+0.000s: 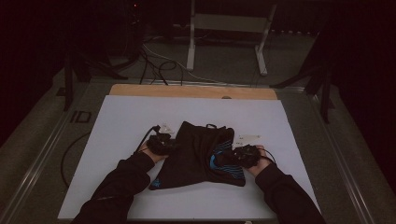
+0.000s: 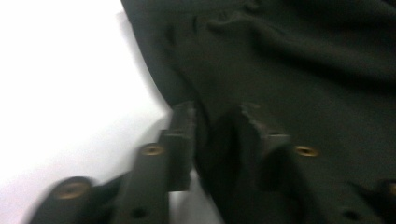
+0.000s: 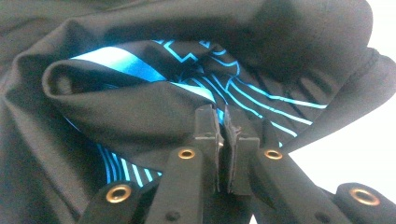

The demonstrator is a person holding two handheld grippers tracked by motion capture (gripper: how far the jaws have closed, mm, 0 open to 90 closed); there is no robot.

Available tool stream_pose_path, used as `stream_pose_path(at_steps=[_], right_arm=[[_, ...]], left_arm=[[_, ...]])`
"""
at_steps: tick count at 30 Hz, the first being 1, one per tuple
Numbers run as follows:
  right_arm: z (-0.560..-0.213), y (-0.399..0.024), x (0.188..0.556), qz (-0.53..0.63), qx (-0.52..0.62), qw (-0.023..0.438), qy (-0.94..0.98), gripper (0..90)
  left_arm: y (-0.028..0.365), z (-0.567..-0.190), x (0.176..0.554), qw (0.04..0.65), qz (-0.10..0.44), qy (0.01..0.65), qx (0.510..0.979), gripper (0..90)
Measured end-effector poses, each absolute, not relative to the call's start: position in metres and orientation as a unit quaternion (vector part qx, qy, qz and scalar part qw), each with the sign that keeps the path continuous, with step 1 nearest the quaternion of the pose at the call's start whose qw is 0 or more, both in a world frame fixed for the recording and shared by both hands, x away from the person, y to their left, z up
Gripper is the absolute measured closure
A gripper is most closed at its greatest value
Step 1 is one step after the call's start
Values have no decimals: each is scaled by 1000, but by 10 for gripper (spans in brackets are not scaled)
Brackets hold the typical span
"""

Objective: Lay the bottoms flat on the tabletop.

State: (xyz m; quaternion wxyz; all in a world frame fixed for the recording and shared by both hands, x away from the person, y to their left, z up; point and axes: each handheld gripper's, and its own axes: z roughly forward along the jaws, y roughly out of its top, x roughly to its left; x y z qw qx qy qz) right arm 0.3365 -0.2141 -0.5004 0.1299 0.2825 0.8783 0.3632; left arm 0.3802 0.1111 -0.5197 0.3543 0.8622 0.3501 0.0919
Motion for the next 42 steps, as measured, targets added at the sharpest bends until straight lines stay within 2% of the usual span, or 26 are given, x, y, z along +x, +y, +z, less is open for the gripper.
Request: stream_pose_path(at_steps=[2, 5, 15, 26, 35, 42], right_arm=[[-500, -214, 336, 363, 280, 133, 879, 852], [-498, -215, 334, 362, 281, 134, 879, 853], [-491, -227, 324, 372, 282, 139, 873, 855], [-484, -271, 296, 380, 317, 145, 857, 855], [-490, -298, 277, 381, 344, 131, 849, 855], [-488, -302, 256, 380, 347, 116, 849, 855]], left_arm=[[109, -520, 379, 361, 85, 350, 860, 832], [106, -518, 377, 353, 98, 348, 863, 878], [122, -502, 371, 366, 107, 349, 856, 886], [149, -494, 355, 369, 106, 355, 853, 885], [161, -489, 340, 361, 103, 347, 859, 885], [167, -487, 330, 358, 108, 344, 861, 884]])
